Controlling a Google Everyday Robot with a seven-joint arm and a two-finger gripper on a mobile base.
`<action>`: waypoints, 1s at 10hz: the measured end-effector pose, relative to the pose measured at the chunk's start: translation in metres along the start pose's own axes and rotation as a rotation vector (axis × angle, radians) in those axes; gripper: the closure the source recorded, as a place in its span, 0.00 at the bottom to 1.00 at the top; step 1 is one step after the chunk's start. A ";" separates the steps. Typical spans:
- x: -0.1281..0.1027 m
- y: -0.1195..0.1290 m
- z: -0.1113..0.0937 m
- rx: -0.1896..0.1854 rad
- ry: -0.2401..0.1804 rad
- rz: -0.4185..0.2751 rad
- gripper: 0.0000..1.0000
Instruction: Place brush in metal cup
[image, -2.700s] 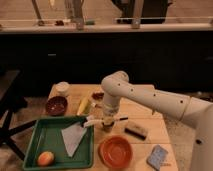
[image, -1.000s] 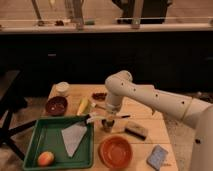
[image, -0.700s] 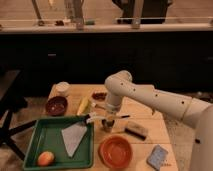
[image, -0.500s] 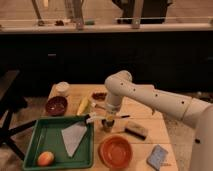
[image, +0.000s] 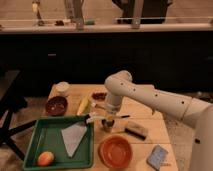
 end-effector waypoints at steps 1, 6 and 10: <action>0.000 0.000 0.000 0.000 0.000 0.000 0.99; 0.000 0.000 0.000 0.000 0.000 0.001 0.63; 0.000 0.000 0.000 -0.001 -0.001 0.001 0.23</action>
